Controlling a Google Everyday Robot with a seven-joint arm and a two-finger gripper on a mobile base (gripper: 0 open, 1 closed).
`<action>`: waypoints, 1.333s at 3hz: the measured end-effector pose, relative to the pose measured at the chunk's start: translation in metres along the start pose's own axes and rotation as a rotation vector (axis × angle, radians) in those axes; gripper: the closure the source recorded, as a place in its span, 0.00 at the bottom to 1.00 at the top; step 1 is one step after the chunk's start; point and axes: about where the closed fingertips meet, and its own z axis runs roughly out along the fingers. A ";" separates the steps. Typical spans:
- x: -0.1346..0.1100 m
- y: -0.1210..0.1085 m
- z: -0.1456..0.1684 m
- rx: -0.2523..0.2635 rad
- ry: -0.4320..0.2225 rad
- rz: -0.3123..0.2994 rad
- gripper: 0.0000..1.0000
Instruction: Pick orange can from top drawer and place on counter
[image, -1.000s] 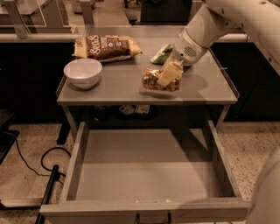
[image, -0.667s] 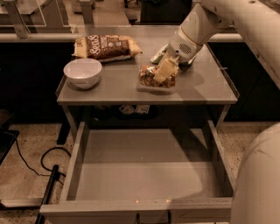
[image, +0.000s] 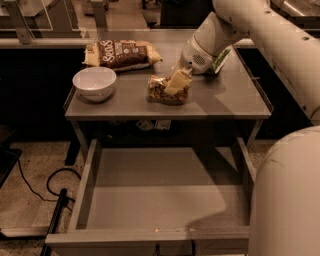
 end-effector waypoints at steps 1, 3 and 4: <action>-0.005 -0.003 0.011 -0.011 -0.011 -0.019 1.00; 0.000 -0.002 0.018 -0.043 -0.020 0.002 0.81; 0.000 -0.002 0.018 -0.043 -0.020 0.002 0.57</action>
Offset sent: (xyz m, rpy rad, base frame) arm 0.0020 0.0047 -0.0405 0.0624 0.1038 0.0144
